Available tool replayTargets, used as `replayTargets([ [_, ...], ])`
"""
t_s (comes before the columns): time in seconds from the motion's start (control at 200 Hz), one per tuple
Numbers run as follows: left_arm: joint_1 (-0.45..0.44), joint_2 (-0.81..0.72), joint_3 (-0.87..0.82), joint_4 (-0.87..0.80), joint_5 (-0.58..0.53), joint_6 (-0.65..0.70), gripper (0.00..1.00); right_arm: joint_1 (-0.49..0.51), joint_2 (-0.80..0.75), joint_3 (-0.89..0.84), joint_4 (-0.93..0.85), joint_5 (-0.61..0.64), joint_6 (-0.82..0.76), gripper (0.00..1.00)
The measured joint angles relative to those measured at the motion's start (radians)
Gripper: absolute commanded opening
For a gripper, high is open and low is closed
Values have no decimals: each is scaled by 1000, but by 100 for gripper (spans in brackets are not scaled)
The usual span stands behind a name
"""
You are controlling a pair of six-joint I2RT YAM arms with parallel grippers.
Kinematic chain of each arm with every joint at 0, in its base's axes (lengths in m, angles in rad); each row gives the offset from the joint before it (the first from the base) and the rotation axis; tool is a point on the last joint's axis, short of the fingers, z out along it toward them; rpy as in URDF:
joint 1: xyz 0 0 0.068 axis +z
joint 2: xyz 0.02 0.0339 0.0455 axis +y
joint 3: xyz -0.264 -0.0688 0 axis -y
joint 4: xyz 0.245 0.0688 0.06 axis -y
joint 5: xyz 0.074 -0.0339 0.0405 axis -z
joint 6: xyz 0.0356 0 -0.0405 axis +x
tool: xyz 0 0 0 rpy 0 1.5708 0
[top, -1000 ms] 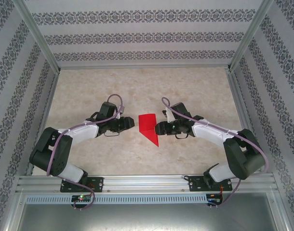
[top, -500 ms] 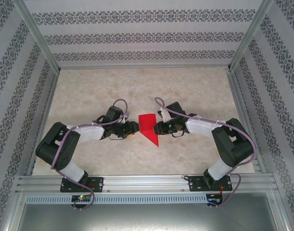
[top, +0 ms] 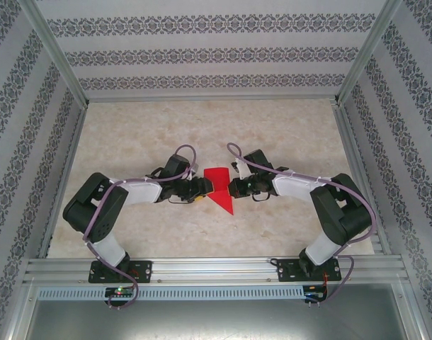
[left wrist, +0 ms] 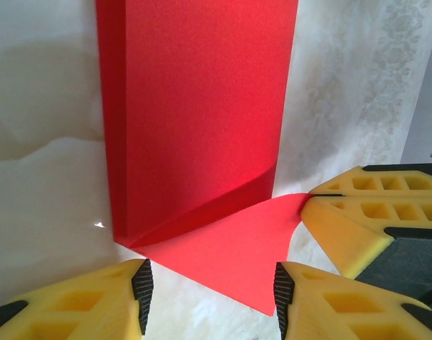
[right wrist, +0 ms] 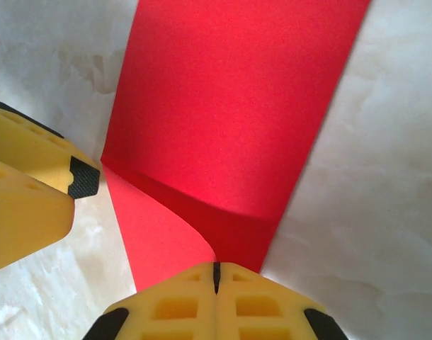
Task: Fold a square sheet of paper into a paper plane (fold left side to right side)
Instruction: Fourth fold the wing at the center of the table.
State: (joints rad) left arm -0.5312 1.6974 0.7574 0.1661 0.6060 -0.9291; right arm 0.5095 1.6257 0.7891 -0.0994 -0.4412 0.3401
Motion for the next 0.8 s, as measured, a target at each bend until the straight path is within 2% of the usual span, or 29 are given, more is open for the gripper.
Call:
replayTargets([
  [0.315,0,0,3,-11,-8,0,54,-10,-2,-10,0,7,0,0],
  [0.53,0,25,34,-15,-7,-4,43,-10,-2,-11,1,6,0,3],
  [0.635,0,57,58,-6,-6,-11,38,-10,-4,-15,4,6,0,12],
  [0.804,0,82,84,-1,0,-19,38,-10,-74,-40,0,30,-7,37],
])
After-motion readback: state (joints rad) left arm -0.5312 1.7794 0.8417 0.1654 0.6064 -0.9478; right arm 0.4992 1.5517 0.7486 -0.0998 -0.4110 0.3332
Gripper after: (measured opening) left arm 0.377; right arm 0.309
